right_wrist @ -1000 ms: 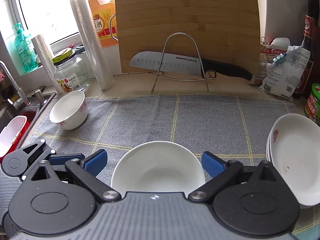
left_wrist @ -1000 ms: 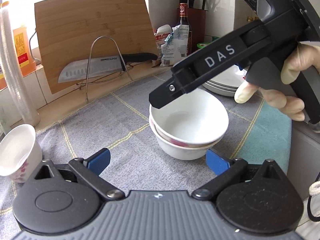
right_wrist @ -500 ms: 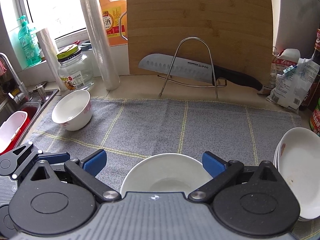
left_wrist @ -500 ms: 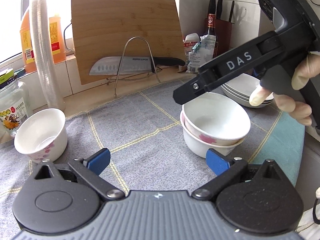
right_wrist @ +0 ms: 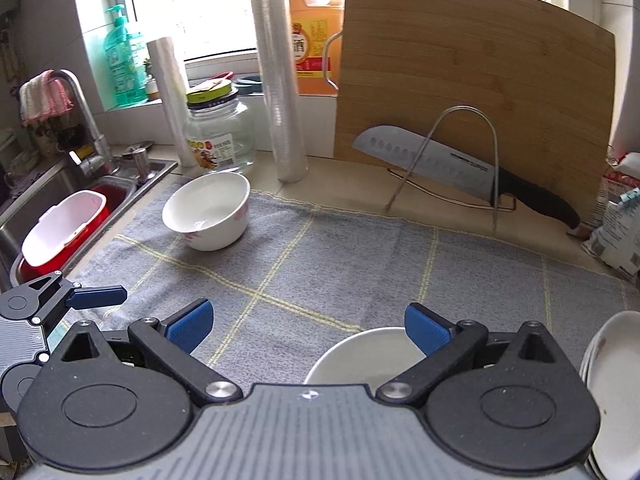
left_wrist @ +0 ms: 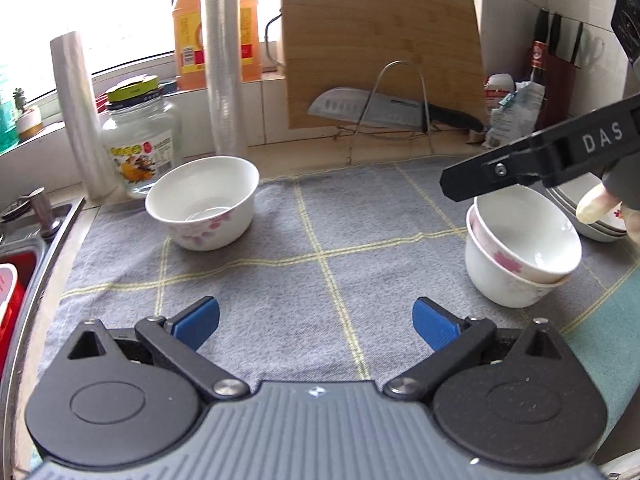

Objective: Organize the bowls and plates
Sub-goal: 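Move the right tool away from the nested bowls toward the remaining bowl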

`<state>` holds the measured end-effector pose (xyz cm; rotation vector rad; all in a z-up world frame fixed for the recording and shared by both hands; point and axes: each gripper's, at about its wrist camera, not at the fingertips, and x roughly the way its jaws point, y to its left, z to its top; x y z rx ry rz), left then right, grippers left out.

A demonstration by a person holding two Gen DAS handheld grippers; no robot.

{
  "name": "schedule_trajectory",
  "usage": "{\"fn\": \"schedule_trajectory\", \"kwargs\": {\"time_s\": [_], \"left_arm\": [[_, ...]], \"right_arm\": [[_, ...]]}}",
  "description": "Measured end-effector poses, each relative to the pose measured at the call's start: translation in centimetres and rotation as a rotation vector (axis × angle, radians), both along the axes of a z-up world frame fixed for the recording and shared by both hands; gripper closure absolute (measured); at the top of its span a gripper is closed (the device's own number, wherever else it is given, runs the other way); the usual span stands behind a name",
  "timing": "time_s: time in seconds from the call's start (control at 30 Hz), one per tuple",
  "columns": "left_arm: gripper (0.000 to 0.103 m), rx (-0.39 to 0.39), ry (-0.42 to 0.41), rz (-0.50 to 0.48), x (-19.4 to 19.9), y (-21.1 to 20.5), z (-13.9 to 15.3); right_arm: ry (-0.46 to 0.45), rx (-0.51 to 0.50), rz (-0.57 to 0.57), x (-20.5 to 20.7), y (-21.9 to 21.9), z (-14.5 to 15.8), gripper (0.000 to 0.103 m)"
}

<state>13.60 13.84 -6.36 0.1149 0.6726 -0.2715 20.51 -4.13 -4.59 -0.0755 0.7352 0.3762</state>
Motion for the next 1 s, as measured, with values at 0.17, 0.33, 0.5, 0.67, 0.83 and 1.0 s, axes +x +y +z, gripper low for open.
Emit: {"fn": "schedule_trajectory", "kwargs": {"time_s": [0.17, 0.33, 0.5, 0.67, 0.83, 1.0], "left_arm": [[0.001, 0.047, -0.027, 0.081, -1.1, 0.9, 0.7], [0.001, 0.087, -0.062, 0.129, -1.3, 1.8, 1.4], [0.001, 0.058, -0.051, 0.1, -0.4, 2.9, 1.4], [0.001, 0.037, -0.056, 0.017, 1.0, 4.2, 0.4], [0.001, -0.012, -0.065, -0.02, 2.8, 5.7, -0.4], [0.001, -0.026, -0.056, -0.062, 4.5, 6.7, -1.1]], "right_arm": [[0.009, 0.058, 0.077, 0.4, 0.3, -0.4, 0.0], [-0.005, 0.056, 0.113, -0.1, 0.8, 0.0, 0.0], [-0.026, 0.048, 0.102, 0.0, 1.1, 0.8, 0.0], [-0.036, -0.019, 0.034, 0.3, 2.7, 0.7, 0.0], [-0.014, -0.057, 0.012, 0.7, 4.7, 0.9, 0.0], [0.013, -0.076, 0.001, 1.9, 6.5, 1.1, 0.0]]}}
